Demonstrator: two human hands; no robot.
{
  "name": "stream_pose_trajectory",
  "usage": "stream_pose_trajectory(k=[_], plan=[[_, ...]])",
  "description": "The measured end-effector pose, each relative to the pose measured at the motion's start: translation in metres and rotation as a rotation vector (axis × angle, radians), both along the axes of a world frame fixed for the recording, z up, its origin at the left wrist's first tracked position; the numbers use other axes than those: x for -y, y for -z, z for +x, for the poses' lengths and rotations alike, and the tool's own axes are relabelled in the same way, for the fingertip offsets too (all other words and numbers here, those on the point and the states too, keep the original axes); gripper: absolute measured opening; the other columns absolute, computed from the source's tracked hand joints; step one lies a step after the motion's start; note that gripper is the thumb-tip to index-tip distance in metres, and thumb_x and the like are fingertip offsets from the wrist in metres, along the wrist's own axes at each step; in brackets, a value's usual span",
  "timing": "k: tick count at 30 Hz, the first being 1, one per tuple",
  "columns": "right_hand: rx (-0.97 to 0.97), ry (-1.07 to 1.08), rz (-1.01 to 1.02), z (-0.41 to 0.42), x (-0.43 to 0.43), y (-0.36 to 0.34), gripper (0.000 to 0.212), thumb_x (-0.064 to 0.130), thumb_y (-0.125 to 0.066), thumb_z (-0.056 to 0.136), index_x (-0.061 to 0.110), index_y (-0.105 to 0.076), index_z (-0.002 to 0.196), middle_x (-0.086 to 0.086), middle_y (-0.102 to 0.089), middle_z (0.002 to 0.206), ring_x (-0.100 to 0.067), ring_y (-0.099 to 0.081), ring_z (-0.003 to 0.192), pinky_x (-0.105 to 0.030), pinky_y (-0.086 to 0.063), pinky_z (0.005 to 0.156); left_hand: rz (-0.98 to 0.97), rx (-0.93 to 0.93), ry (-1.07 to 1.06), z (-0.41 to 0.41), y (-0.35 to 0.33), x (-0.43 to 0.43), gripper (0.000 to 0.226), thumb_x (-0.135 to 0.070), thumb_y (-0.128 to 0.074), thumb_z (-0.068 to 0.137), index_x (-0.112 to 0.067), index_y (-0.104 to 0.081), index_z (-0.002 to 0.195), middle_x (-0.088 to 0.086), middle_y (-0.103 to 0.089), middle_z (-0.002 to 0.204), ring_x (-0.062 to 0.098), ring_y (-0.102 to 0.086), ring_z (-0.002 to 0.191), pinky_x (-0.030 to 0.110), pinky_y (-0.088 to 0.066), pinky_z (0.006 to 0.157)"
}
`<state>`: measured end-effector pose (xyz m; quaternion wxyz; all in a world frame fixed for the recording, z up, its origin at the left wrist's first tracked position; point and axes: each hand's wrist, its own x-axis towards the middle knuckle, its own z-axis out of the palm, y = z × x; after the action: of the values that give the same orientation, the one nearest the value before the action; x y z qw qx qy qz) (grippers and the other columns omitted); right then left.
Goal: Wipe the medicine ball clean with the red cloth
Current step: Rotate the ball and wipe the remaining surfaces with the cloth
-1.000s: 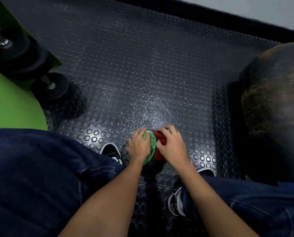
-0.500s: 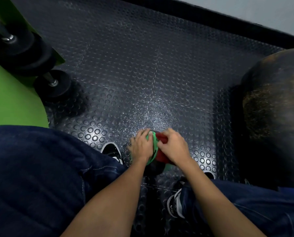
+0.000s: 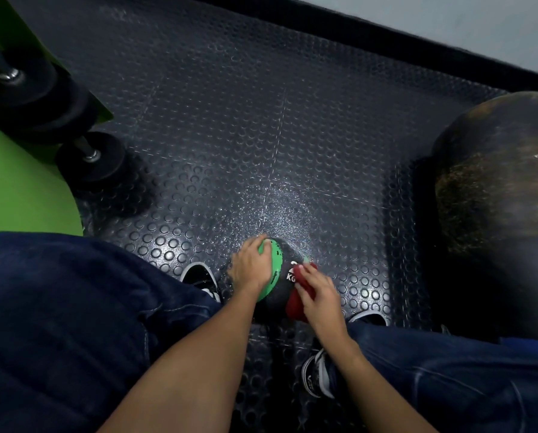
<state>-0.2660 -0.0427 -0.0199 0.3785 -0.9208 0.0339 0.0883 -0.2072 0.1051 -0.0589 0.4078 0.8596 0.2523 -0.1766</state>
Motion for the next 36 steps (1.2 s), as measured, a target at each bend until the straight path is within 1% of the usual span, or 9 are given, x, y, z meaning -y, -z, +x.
stream_pose_trajectory(k=[3,8,13,18,20,24,27,31,36], plan=[[0.044,0.142,0.014,0.013,-0.006,-0.017,0.038,0.021,-0.058,0.093,0.016,-0.056,0.130,0.005,-0.059,0.127,-0.013,-0.051,0.119,-0.028,-0.038,0.105,-0.021,-0.025,-0.057,-0.002,0.003,0.001,0.048,-0.053,-0.032,0.103,-0.039,-0.040,0.148,-0.008,-0.037,0.158,0.026,-0.036,0.143,0.057,-0.026,0.117],[0.038,-0.208,-0.313,0.010,-0.029,-0.010,0.046,0.049,-0.047,0.093,0.040,-0.040,0.138,0.016,-0.027,0.150,-0.011,-0.029,0.126,-0.035,-0.033,0.101,-0.121,-0.110,-0.283,-0.002,0.007,0.005,0.051,-0.059,-0.039,0.099,-0.039,-0.044,0.146,0.002,-0.044,0.153,0.031,-0.043,0.136,0.055,-0.032,0.113],[-0.079,0.145,-0.024,-0.004,-0.014,0.020,0.041,0.045,-0.045,0.095,0.022,-0.050,0.129,0.002,-0.045,0.134,-0.022,-0.039,0.119,-0.037,-0.035,0.103,-0.127,-0.112,-0.325,-0.009,0.010,0.000,0.053,-0.061,-0.037,0.099,-0.040,-0.043,0.147,0.004,-0.046,0.152,0.033,-0.046,0.135,0.057,-0.033,0.114],[-0.237,0.411,0.159,0.020,-0.003,0.014,0.025,0.036,-0.047,0.096,0.019,-0.057,0.112,-0.001,-0.061,0.101,-0.024,-0.060,0.098,-0.039,-0.050,0.085,-0.077,-0.096,-0.260,-0.013,0.002,0.006,0.054,-0.059,-0.036,0.100,-0.039,-0.038,0.150,0.007,-0.034,0.159,0.036,-0.036,0.142,0.057,-0.027,0.116],[-0.142,0.341,0.092,0.020,0.001,0.007,0.024,0.039,-0.048,0.094,0.025,-0.057,0.112,0.008,-0.057,0.102,-0.016,-0.056,0.100,-0.040,-0.050,0.086,-0.124,-0.106,-0.306,-0.014,0.005,0.003,0.051,-0.056,-0.040,0.101,-0.037,-0.041,0.149,0.008,-0.033,0.159,0.036,-0.036,0.143,0.058,-0.026,0.116],[-0.038,0.124,0.007,0.003,-0.016,0.002,0.021,0.030,-0.053,0.094,0.023,-0.057,0.114,0.016,-0.043,0.112,-0.010,-0.037,0.105,-0.026,-0.032,0.086,-0.234,-0.177,-0.456,-0.006,0.017,-0.002,0.043,-0.053,-0.040,0.098,-0.029,-0.050,0.132,0.008,-0.051,0.141,0.035,-0.052,0.124,0.057,-0.042,0.105],[-0.084,0.352,0.084,0.009,-0.026,0.012,0.015,0.027,-0.052,0.094,0.019,-0.058,0.106,0.011,-0.046,0.110,-0.015,-0.038,0.103,-0.029,-0.032,0.080,-0.118,-0.163,-0.408,-0.008,0.010,0.004,0.044,-0.054,-0.039,0.100,-0.026,-0.047,0.134,0.006,-0.048,0.140,0.033,-0.055,0.117,0.053,-0.046,0.101],[-0.319,0.664,0.390,0.025,-0.014,0.023,0.019,0.025,-0.048,0.097,0.011,-0.058,0.103,-0.003,-0.058,0.086,-0.020,-0.058,0.075,-0.039,-0.053,0.065,-0.086,-0.100,-0.373,-0.023,0.004,0.008,0.040,-0.048,-0.041,0.102,-0.021,-0.049,0.129,0.004,-0.052,0.131,0.030,-0.054,0.118,0.051,-0.043,0.104],[-0.521,0.652,0.449,0.043,0.019,0.033,0.021,0.017,-0.056,0.093,0.005,-0.064,0.109,-0.011,-0.065,0.085,-0.024,-0.062,0.074,-0.038,-0.054,0.074,-0.155,0.001,-0.355,-0.041,0.007,-0.002,0.028,-0.042,-0.043,0.103,-0.022,-0.052,0.121,-0.001,-0.059,0.117,0.020,-0.057,0.096,0.034,-0.043,0.081]])
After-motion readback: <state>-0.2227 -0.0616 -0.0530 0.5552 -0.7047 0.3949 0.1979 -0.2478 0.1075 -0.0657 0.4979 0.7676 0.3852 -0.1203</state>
